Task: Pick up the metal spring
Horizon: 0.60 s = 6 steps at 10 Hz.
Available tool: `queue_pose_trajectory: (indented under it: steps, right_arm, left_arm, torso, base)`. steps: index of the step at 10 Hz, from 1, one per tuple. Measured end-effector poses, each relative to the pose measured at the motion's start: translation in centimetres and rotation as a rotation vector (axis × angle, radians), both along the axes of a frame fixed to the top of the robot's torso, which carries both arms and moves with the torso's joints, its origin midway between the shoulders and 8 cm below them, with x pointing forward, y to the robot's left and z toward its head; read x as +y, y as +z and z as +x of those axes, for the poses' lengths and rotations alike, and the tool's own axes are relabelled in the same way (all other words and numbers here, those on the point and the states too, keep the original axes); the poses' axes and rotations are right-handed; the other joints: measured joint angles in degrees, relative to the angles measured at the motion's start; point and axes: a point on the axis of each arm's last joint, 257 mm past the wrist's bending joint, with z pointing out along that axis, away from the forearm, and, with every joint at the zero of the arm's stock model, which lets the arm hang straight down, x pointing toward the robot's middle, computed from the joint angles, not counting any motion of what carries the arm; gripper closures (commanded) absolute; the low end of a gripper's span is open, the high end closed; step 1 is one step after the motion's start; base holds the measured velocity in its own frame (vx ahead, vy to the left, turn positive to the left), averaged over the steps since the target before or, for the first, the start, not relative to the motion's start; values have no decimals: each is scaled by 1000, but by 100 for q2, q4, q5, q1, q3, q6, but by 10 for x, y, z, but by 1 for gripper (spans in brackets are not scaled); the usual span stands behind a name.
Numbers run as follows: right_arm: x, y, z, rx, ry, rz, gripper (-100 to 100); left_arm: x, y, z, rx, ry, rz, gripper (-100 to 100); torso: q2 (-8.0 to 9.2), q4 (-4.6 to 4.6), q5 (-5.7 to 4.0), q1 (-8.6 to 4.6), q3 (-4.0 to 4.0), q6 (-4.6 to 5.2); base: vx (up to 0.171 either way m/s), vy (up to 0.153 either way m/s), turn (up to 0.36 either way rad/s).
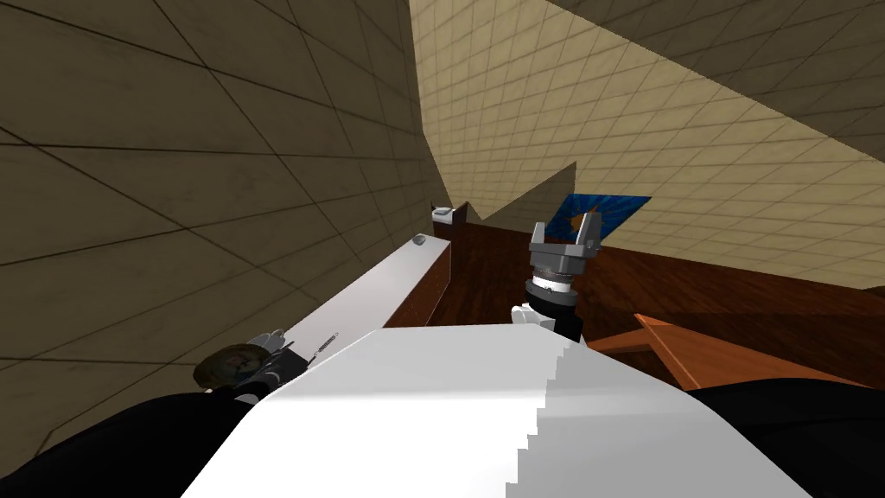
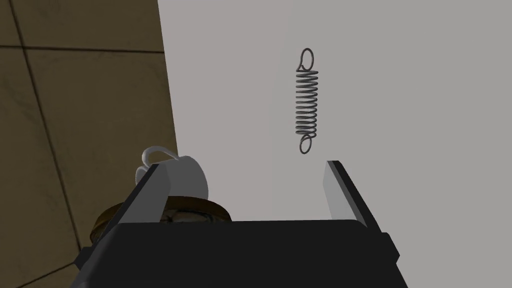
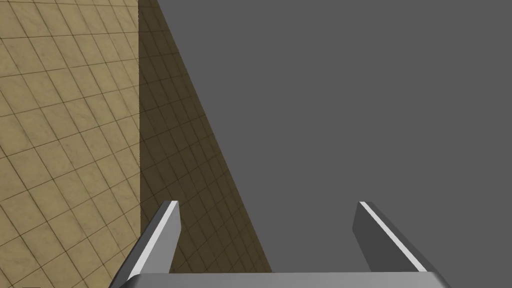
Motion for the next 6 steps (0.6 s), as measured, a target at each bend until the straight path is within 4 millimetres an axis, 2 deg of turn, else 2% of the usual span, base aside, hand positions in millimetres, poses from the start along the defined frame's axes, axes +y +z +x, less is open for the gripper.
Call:
queue_pose_trajectory:
  steps: [1, 2, 3, 6]
  right_arm:
    - [0, 0, 0, 0, 0, 0, 0]
    - [0, 0, 0, 0, 0, 0, 0]
    - [0, 0, 0, 0, 0, 0, 0]
    - [0, 0, 0, 0, 0, 0, 0]
  left_arm:
    - [-1, -5, -9, 18, 16, -29, -100]
    - [0, -8, -13, 23, 22, -41, -100]
    - [2, -17, -30, 48, 45, -71, -100]
    - [5, -30, -56, 101, 95, -144, -100]
  torso:
    - [2, 0, 0, -2, 1, -5]
    - [11, 2, -1, -5, 5, -7]
    - [9, 2, -1, -2, 5, 0]
    - [3, 0, 1, 2, 1, -5]
  base:
    - [17, 7, 26]
    - [31, 10, -241]
    - [31, 22, -143]
    - [47, 26, -187]
